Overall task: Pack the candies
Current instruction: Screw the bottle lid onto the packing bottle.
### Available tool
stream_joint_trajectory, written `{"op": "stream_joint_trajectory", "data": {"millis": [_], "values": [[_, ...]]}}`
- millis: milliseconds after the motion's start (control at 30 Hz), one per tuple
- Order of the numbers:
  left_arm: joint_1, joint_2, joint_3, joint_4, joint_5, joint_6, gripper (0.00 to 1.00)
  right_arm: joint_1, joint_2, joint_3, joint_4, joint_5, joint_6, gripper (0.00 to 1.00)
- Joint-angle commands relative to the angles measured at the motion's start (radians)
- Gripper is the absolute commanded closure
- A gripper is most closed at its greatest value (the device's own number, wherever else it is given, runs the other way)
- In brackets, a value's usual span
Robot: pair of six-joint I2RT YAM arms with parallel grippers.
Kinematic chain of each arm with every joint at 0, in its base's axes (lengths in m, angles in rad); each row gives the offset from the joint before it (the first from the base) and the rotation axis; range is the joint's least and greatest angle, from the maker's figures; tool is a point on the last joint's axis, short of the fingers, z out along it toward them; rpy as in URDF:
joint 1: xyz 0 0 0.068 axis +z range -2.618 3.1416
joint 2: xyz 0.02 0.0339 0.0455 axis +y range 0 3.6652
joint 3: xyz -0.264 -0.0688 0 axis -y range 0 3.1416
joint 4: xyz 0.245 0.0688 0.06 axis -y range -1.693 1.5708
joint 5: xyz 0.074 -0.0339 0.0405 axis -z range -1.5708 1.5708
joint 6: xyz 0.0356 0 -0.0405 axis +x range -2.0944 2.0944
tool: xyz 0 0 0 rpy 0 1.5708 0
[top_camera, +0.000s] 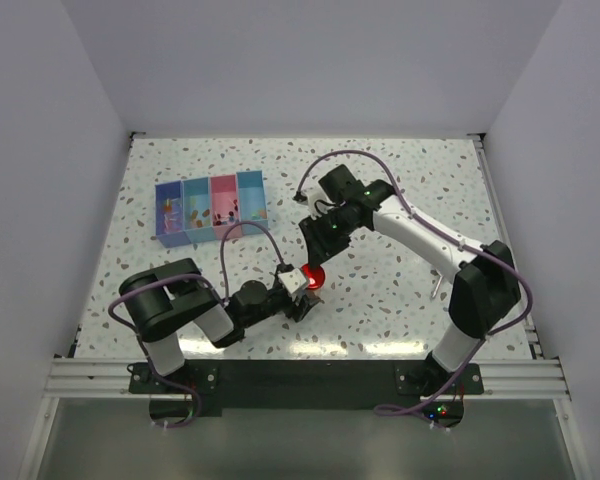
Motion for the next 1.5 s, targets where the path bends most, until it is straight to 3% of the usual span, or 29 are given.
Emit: {"op": "stream_joint_trajectory", "data": {"millis": [0, 133, 233, 600, 667, 800, 900, 967, 1000, 1100, 1300, 1467], "values": [[0.007, 0.015, 0.017, 0.228, 0.003, 0.013, 0.42, -0.003, 0.008, -0.002, 0.028, -0.059, -0.035, 0.59], [0.016, 0.020, 0.017, 0.228, -0.002, 0.005, 0.43, -0.003, -0.005, -0.042, 0.025, -0.066, -0.037, 0.74], [0.019, 0.026, 0.023, 0.222, -0.006, 0.000, 0.45, -0.003, -0.037, -0.083, 0.026, -0.065, -0.023, 0.79], [0.021, 0.040, 0.028, 0.205, -0.029, -0.007, 0.47, 0.001, -0.224, -0.218, -0.011, -0.080, 0.080, 0.87], [0.021, 0.041, 0.028, 0.205, -0.019, -0.007, 0.47, -0.002, -0.238, -0.206, -0.018, -0.067, 0.083, 0.84], [0.021, 0.041, 0.029, 0.202, 0.003, -0.010, 0.46, -0.037, -0.216, -0.157, 0.014, -0.074, 0.069, 0.60], [0.021, 0.041, 0.029, 0.199, 0.008, -0.013, 0.46, -0.037, -0.177, -0.092, 0.015, -0.086, 0.041, 0.57], [0.021, 0.041, 0.029, 0.198, 0.012, -0.013, 0.46, -0.037, -0.146, -0.077, 0.048, -0.118, 0.050, 0.62], [0.019, 0.040, 0.028, 0.198, 0.011, -0.013, 0.46, -0.037, -0.141, -0.080, 0.086, -0.158, 0.076, 0.73], [0.021, 0.035, 0.029, 0.195, 0.008, -0.010, 0.46, -0.038, -0.144, -0.098, 0.153, -0.209, 0.119, 0.89], [0.021, 0.035, 0.028, 0.190, 0.001, -0.007, 0.46, -0.037, -0.115, -0.144, 0.247, -0.296, 0.192, 1.00], [0.021, 0.035, 0.028, 0.190, -0.002, -0.007, 0.46, -0.037, -0.107, -0.163, 0.275, -0.330, 0.224, 1.00]]}}
